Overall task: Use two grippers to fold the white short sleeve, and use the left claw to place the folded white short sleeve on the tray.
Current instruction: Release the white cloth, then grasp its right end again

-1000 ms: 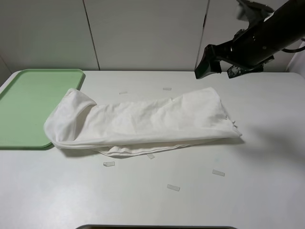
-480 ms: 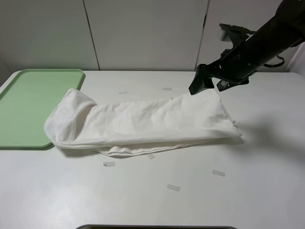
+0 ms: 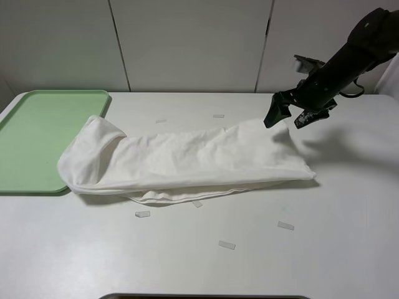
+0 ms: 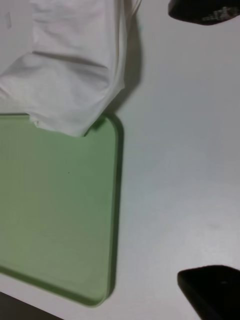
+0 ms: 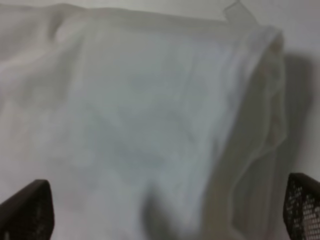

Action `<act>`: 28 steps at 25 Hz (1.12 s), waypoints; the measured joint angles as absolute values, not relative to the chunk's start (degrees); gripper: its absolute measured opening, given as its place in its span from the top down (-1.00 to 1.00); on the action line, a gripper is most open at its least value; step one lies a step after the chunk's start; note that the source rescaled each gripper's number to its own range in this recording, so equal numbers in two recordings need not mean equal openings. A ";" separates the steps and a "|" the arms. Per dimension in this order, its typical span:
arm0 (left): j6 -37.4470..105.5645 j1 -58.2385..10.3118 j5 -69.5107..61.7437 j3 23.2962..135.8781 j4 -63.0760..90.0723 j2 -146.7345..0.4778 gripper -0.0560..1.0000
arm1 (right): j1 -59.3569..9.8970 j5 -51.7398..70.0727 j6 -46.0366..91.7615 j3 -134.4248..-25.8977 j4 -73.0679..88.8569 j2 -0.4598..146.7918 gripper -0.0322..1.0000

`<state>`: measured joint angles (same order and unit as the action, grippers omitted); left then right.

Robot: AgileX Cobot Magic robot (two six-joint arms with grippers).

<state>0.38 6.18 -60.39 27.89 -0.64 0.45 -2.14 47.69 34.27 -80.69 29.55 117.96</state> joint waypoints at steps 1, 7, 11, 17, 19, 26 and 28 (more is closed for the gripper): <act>0.38 6.18 -60.39 27.89 -0.64 0.45 -0.93 | -1.62 48.33 34.91 -81.97 29.35 119.33 -1.00; 0.38 6.18 -60.39 27.89 -0.74 0.45 -0.93 | 1.09 48.12 35.84 -84.57 25.35 125.15 -1.00; 0.38 6.18 -60.44 27.89 -0.81 0.45 -0.93 | 1.29 48.12 34.64 -84.57 24.04 126.00 -1.00; 0.38 6.18 -60.44 27.89 -0.82 0.45 -0.93 | 1.34 48.79 34.60 -84.81 23.68 127.89 -1.00; 0.38 6.18 -60.44 27.89 -0.82 0.45 -0.93 | 1.28 49.43 34.71 -85.07 23.63 128.24 -1.00; 0.38 6.18 -60.44 27.89 -0.82 0.45 -0.93 | 0.63 53.18 35.35 -85.77 25.78 129.19 -1.00; 0.38 6.18 -60.44 27.89 -0.82 0.45 -0.93 | 0.39 54.12 35.91 -85.77 27.24 129.26 -0.87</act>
<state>0.38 6.18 -60.44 27.89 -0.82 0.45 0.39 54.12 35.91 -85.77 27.24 129.26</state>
